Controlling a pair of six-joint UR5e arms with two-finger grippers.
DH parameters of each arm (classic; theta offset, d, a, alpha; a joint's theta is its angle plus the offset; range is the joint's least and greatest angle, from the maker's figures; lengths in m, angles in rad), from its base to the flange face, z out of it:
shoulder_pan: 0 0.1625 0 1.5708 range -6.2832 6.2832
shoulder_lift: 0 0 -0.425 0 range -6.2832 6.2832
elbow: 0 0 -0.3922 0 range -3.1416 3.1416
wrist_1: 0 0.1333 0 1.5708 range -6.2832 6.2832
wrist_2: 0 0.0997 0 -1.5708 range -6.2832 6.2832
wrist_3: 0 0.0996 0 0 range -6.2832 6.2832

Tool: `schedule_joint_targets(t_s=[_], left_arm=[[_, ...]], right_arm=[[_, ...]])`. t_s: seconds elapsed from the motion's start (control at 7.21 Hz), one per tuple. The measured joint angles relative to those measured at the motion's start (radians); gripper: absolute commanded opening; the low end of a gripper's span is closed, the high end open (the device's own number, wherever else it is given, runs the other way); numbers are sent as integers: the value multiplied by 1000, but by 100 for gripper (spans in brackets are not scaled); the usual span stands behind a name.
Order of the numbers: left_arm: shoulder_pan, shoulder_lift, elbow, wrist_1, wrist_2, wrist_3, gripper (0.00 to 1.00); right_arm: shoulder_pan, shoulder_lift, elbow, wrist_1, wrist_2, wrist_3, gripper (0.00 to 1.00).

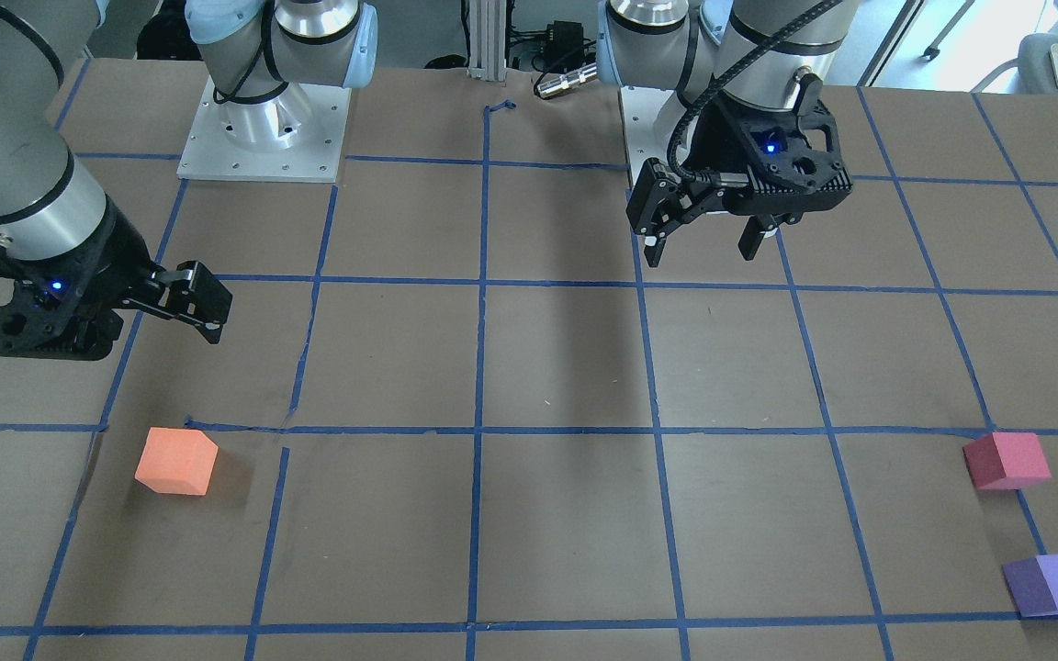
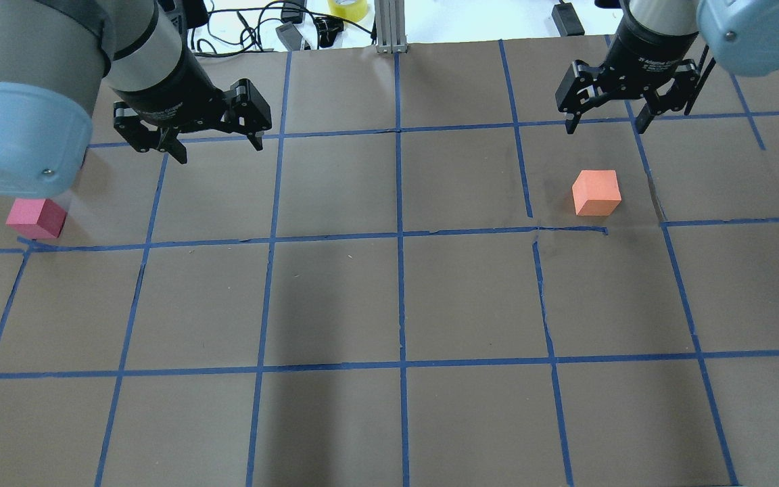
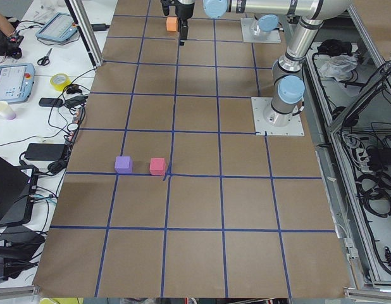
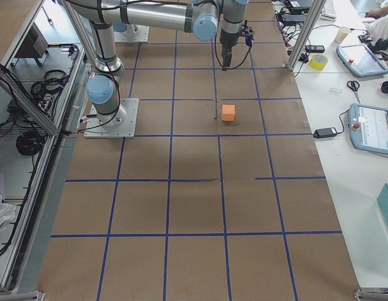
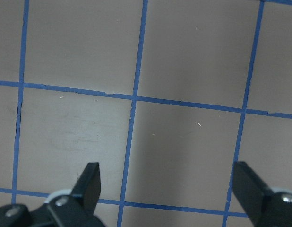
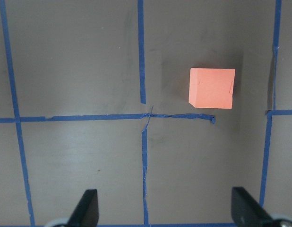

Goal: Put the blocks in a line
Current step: 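Move the right gripper over the orange block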

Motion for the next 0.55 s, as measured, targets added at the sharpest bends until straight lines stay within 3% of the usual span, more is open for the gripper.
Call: schedule_joint_targets(t_s=[0.28, 0.55], left_arm=[[0, 3, 0, -1, 0, -1, 100], [0, 7, 0, -3, 1, -1, 100]], right_arm=[[-33, 77, 50, -137, -31, -2, 100], [-87, 180, 136, -360, -51, -3, 100]])
